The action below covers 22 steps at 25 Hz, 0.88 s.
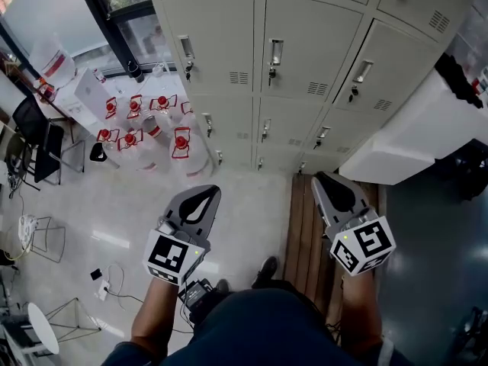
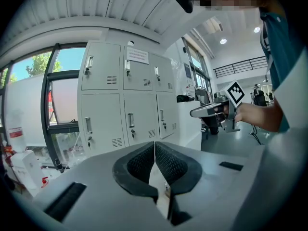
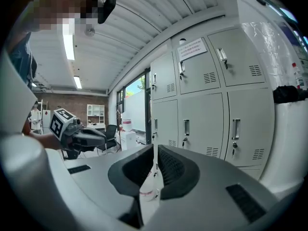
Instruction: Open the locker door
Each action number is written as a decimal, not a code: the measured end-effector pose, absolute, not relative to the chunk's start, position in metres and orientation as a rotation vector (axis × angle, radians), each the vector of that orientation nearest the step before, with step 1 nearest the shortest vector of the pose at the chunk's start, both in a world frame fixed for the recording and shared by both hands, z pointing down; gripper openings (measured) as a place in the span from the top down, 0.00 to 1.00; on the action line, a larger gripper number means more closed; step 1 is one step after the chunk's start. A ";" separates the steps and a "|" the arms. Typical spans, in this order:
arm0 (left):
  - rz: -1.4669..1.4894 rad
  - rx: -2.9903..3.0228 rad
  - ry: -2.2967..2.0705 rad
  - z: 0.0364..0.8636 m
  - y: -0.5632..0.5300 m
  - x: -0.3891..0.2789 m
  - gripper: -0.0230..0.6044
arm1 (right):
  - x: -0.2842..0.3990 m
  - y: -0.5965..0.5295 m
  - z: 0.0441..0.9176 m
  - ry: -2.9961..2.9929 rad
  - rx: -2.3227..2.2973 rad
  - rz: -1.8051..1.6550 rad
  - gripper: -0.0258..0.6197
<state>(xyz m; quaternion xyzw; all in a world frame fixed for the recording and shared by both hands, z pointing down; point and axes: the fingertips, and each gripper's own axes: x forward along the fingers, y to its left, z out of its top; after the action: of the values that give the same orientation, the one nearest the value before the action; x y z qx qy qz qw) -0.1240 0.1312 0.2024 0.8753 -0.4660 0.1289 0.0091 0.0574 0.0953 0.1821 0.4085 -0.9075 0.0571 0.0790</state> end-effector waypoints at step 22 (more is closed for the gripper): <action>0.422 2.795 -1.329 0.221 0.033 -0.049 0.93 | 0.138 0.031 0.199 -2.629 1.356 0.214 0.90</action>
<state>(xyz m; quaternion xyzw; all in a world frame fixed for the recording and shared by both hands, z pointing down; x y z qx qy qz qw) -0.0487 0.0333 0.2205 0.8948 -0.4254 0.1350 0.0088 0.1384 0.0314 0.1986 0.4554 -0.8830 0.0720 0.0878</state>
